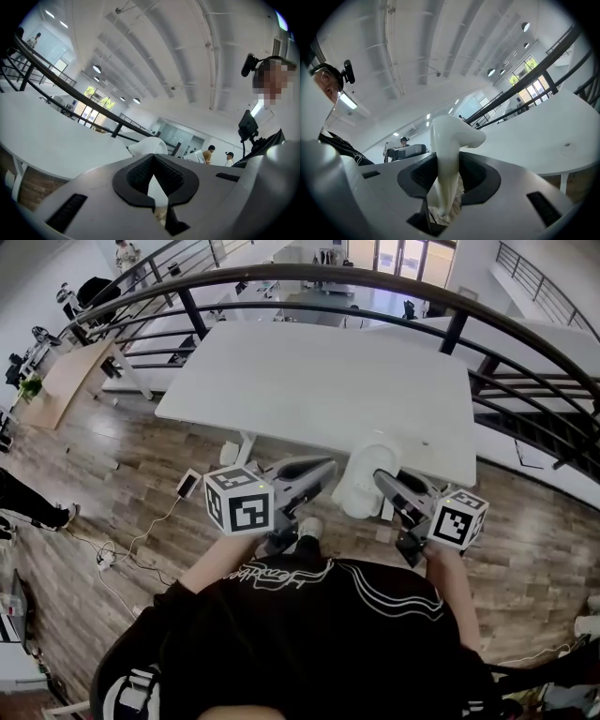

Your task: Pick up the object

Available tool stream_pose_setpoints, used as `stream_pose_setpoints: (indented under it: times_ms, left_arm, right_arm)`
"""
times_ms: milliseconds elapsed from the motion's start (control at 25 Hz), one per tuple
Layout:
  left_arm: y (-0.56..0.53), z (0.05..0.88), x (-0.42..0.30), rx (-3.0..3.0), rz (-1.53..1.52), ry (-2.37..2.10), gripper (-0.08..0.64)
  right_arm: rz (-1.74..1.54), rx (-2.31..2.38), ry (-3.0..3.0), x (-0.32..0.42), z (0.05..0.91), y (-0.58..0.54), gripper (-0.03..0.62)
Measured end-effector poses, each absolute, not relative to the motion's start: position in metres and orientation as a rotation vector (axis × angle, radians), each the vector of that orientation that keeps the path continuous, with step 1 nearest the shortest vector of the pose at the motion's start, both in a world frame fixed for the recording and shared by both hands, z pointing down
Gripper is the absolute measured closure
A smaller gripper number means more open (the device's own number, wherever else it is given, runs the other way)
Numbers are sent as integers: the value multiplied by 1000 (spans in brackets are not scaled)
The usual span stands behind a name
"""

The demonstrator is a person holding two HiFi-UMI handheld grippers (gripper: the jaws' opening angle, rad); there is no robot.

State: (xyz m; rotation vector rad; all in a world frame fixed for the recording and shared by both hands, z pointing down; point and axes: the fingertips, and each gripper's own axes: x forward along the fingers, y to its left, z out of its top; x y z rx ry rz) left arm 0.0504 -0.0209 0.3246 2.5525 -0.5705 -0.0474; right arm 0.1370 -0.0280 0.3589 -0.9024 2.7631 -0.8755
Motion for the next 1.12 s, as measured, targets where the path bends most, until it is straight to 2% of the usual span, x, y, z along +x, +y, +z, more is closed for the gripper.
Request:
stream_pose_setpoints:
  times_ms: [1120]
  left_arm:
    - [-8,312,33,2555,-43,-611,552]
  right_arm:
    - [-845,-856,2808,117,347,-21,465]
